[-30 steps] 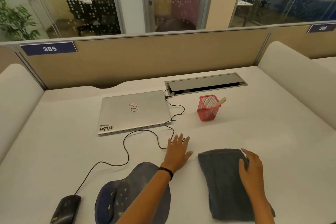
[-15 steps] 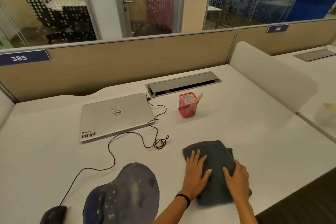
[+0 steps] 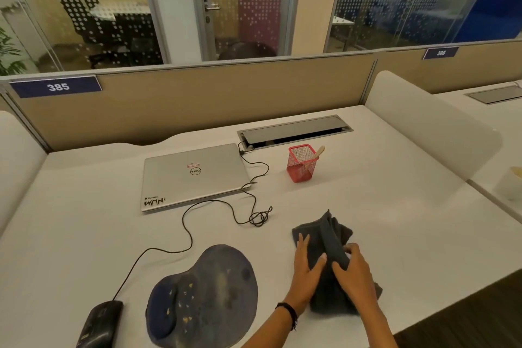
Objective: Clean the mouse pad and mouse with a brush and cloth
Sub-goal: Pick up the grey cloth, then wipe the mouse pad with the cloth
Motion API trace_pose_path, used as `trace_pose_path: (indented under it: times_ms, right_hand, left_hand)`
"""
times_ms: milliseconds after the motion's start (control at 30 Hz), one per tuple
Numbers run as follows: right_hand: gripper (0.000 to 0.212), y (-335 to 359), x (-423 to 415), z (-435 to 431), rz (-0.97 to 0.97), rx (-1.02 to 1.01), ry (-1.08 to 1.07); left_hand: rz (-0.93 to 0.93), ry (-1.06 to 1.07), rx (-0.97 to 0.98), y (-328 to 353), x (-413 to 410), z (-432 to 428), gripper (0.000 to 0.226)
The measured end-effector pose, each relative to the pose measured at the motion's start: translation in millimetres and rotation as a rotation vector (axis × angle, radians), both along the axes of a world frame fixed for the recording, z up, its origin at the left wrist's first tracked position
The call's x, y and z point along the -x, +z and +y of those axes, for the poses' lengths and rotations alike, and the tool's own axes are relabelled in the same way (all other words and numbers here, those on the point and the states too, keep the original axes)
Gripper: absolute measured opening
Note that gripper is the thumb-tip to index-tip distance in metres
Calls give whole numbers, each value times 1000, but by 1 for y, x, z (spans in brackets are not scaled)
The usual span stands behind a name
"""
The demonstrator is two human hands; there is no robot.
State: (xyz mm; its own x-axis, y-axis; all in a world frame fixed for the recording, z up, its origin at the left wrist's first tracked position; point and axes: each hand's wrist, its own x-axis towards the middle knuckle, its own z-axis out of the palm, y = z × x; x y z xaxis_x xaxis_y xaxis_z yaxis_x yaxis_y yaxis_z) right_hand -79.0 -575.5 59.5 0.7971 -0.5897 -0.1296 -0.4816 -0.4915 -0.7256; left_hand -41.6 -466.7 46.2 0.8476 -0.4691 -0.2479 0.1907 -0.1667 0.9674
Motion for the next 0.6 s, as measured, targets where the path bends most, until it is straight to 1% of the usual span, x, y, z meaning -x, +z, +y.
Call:
trace_pose_path:
  times_ms: [67,133,167,233,267,300,400,467,500,533,567,600]
  right_hand:
    - [36,2,0,10,34,11,94]
    - [53,-1,-2,20,83,51,143]
    - [64,-4,-3,23,112,89,150]
    - [79,-9,-5,31,200,217,154]
    - [82,-11,-5,33,239,283,155]
    - [84,-12,-5,35,265,332,153]
    - [80,-13,-6,37,308,422,171]
    - [75,-12,-7,36,334,480,197]
    - [71,-10,-7,36,340,499,205]
    - [68,-10,-8,35,330,510,209]
    - [63,-9,-9,35,310,499,211]
    - [58,-9,-10,34,277,471,211]
  left_hand:
    - [118,70,118,6,-1,2,56]
    - [233,122,201,12,-3,4,55]
    - [273,137,234,14,-4,5,54]
    - [352,163,315,16,-5,8,44]
    - [377,163,330,16,-6,11,43]
    - [396,146,338,16,-7,14,47]
    - [385,131,332,10,-10,22,65]
    - [369,138,320,13,-12,30,93]
    - [364,138,294,14,-13,33,103]
    - [355,136,276,15,-14,35,106]
    - [359,135,249,17,-15,38,102]
    - [358,137,229,21,-13,40,91]
